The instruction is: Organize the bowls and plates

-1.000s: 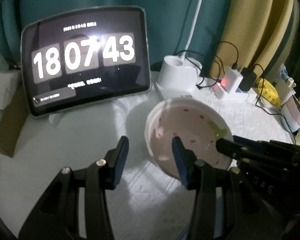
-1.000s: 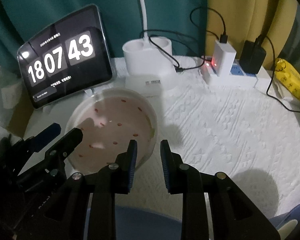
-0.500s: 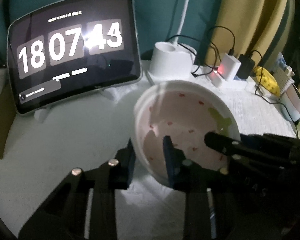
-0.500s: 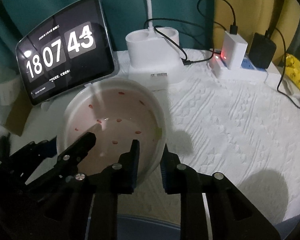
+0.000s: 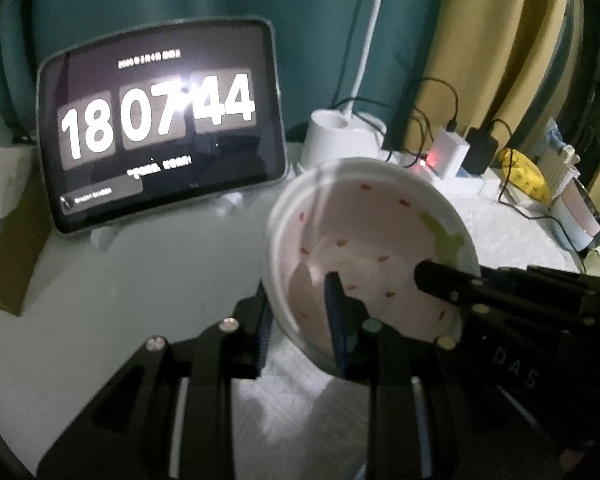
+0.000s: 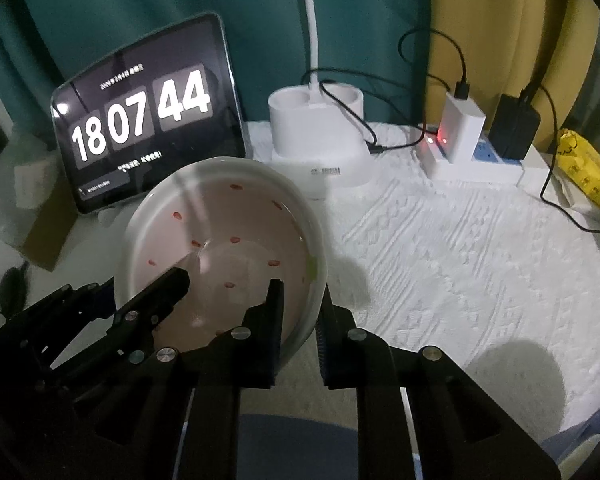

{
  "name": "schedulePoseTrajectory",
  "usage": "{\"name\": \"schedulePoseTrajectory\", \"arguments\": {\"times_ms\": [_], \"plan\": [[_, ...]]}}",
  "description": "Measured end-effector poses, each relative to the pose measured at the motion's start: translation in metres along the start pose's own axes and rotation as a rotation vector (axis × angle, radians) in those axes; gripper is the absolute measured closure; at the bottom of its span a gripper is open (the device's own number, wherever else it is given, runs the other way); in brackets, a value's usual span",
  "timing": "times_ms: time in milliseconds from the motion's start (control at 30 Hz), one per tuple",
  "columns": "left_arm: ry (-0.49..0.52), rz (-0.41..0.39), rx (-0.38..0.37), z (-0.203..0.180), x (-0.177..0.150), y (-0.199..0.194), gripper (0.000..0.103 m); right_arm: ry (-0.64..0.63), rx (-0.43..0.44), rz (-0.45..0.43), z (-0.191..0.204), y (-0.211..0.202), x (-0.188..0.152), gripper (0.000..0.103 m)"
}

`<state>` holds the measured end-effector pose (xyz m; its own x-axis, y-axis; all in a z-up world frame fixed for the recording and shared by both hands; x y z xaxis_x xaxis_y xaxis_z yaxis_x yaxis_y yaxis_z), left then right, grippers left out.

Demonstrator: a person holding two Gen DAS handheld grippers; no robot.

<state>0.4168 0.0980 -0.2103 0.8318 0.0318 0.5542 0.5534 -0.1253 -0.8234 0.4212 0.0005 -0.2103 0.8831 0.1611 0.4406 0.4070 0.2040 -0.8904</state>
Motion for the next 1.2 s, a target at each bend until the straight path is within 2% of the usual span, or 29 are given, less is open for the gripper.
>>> {"name": "schedulePoseTrajectory", "arguments": {"times_ms": [233, 633, 1200], "plan": [[-0.014, -0.048, 0.008, -0.001, 0.0, -0.026, 0.078, -0.011, 0.024, -0.04, 0.007, -0.024, -0.001, 0.087], [-0.027, -0.065, 0.002, -0.016, -0.015, -0.065, 0.078, -0.03, 0.037, -0.086, 0.011, -0.066, -0.018, 0.087], [0.034, -0.105, -0.008, -0.066, -0.033, -0.105, 0.078, 0.003, 0.035, -0.129, -0.018, -0.116, -0.046, 0.087]]}}
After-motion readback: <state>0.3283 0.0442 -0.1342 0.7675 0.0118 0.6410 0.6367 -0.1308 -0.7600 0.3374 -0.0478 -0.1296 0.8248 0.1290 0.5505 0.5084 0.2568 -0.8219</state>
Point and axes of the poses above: each gripper's, at about its wrist camera, not at the fingertips, and y roughly the way its jaws point, z to its left, x to its top, the point moved 10 cm from there along y, roughly the way its jaws point, and after that the axes turned 10 degrees about z, right-handed, at the moved point
